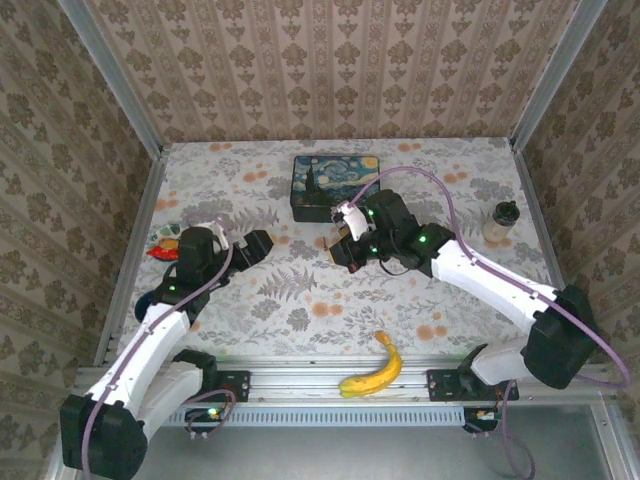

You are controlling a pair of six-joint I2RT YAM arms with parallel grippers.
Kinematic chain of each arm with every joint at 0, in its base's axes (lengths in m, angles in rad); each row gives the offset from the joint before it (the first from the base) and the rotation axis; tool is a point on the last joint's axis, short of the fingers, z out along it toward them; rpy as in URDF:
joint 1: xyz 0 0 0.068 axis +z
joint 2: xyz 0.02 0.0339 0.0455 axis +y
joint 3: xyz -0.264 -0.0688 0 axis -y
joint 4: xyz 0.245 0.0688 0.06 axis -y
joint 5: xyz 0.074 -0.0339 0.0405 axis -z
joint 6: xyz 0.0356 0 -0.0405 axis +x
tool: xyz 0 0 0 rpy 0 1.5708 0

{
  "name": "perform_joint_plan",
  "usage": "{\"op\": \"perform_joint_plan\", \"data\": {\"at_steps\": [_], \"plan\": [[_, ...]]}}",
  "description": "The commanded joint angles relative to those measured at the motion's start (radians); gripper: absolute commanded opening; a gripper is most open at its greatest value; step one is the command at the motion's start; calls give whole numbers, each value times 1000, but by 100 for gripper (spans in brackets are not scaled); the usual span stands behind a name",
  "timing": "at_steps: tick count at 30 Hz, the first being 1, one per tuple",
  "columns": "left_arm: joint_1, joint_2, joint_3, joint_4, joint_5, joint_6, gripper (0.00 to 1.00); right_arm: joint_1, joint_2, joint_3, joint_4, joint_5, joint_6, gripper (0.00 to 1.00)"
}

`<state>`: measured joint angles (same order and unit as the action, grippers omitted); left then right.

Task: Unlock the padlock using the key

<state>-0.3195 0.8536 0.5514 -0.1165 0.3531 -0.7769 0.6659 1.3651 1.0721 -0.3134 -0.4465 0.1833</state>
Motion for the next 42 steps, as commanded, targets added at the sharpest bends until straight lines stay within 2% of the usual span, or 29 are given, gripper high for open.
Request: {"op": "perform_joint_plan", "data": {"at_steps": [1,3,8,16,18,24,31,32,42], "plan": [[-55,8,48,66,52,37,93,7,-47,-7,-14,-47,-32,0],[-100,30,82,85,86,47,87,13,-60,-9,-34,-16,-53,0],[-196,118,187,92,221,67,81,38,-76,-2,-82,63,-98,0],[-288,251,278,127,273,78,65,72,-76,-1,-89,118,-114,0],[-298,280,297,112,279,89,63,76,-76,-1,-90,120,-112,0],[-309,331,316,100,284,90,46,81,-86,-3,-94,131,-113,0],[-319,347,324,96,283,96,32,85,-81,-4,-86,140,-111,0],[-319,349,324,94,311,97,32,85,-79,-3,-86,141,-111,0],[-319,372,312,88,326,94,24,86,-75,0,-82,147,-108,0]]}}
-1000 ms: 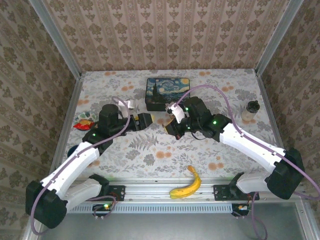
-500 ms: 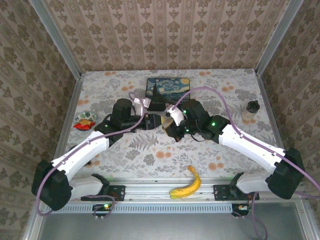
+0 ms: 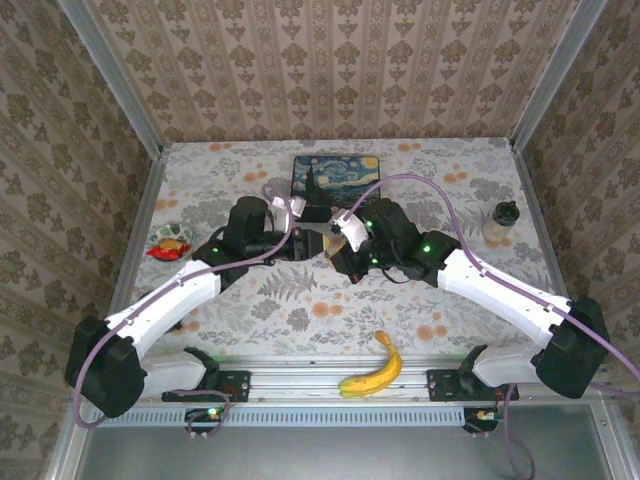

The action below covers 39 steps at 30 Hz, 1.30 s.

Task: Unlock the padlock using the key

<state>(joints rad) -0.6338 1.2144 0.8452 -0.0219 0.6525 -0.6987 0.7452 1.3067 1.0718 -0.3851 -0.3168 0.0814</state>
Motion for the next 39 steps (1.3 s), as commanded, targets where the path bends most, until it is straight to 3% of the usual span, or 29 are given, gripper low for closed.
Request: {"op": "perform_joint_plan", "data": {"at_steps": [1,4,8,13,16,17,22,30,39], "plan": [[-4,13,18,-4,30,15,22,8,-15,0,-11,18,-6,0],[-5,20,18,2,33,11,16,9,-12,0,-10,18,-5,0],[-7,25,17,7,36,7,0,9,-11,1,-8,22,-2,0],[-4,0,-17,54,5,4,0,10,-15,-9,-2,37,10,0],[-4,-30,-46,101,-40,13,0,9,-23,-18,11,50,25,23],[-4,-43,-56,115,-56,20,0,10,-28,-24,19,59,34,35],[6,-115,-111,165,-126,74,0,7,-61,-51,64,63,76,54],[50,-247,-216,302,-143,136,0,-54,-151,-126,230,-61,223,64],[100,-340,-312,510,-60,140,0,-166,-218,-258,588,-264,471,65]]}}
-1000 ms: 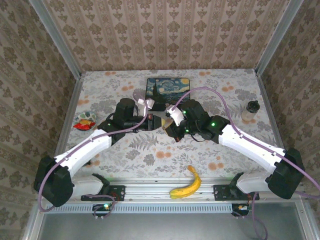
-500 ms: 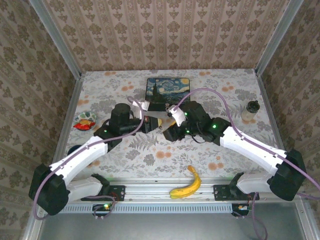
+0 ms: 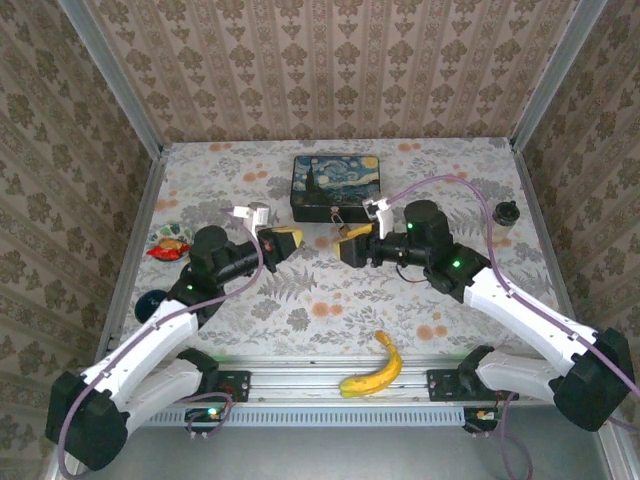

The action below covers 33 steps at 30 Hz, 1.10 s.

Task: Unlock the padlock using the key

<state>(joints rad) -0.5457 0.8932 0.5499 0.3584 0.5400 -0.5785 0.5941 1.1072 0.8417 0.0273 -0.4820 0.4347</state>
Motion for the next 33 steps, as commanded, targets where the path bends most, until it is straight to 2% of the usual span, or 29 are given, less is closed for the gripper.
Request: {"op": "perform_joint_plan", "data": {"at_steps": [1,8,13,16,19,22,25,33], "plan": [[13,-20,-23,160,67,12,0,-18,-16,-33,203,-108,135,65],[23,18,-51,363,162,-81,0,-19,13,-35,313,-154,203,65],[23,32,-55,412,173,-109,0,-19,8,-35,306,-153,203,66],[23,30,-57,415,167,-113,0,-17,1,-47,333,-151,214,75],[21,33,-55,416,166,-116,0,-13,-4,-66,381,-137,225,90],[19,34,-53,424,170,-122,0,-7,4,-66,398,-129,229,93],[15,36,-51,428,175,-124,0,-3,30,-46,401,-139,241,92],[3,55,-38,457,208,-130,0,34,110,30,449,-227,256,82]]}}
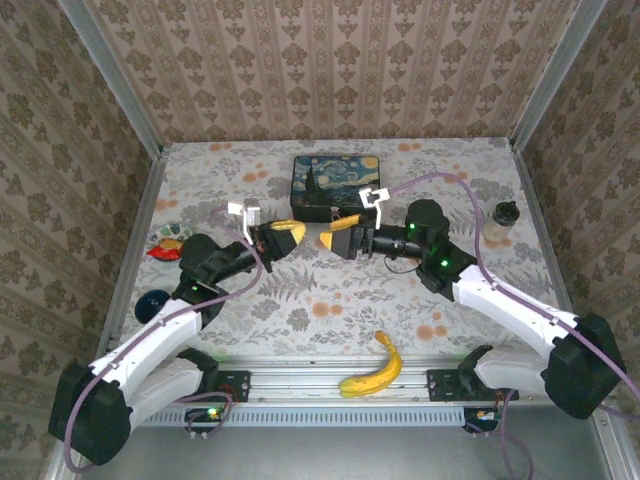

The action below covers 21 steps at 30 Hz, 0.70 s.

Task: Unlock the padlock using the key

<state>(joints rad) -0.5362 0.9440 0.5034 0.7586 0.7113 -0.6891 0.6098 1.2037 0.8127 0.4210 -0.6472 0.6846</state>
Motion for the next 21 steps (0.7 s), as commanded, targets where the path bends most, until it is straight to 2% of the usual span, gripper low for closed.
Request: {"op": "perform_joint_plan", "data": {"at_steps": [1,5,8,11,17,21], "plan": [[-8,7,10,62,41,-22,0,27,24,73,56,-72,3,81],[-11,15,12,83,51,-35,0,61,63,117,51,-96,-13,72],[-12,15,7,100,46,-47,0,74,89,136,47,-104,-18,57],[-11,13,0,112,27,-62,0,74,94,131,46,-102,-14,49],[-13,17,-3,138,6,-89,0,74,78,103,47,-83,-17,46],[-19,25,5,160,14,-98,0,75,79,98,48,-77,-17,39]]}}
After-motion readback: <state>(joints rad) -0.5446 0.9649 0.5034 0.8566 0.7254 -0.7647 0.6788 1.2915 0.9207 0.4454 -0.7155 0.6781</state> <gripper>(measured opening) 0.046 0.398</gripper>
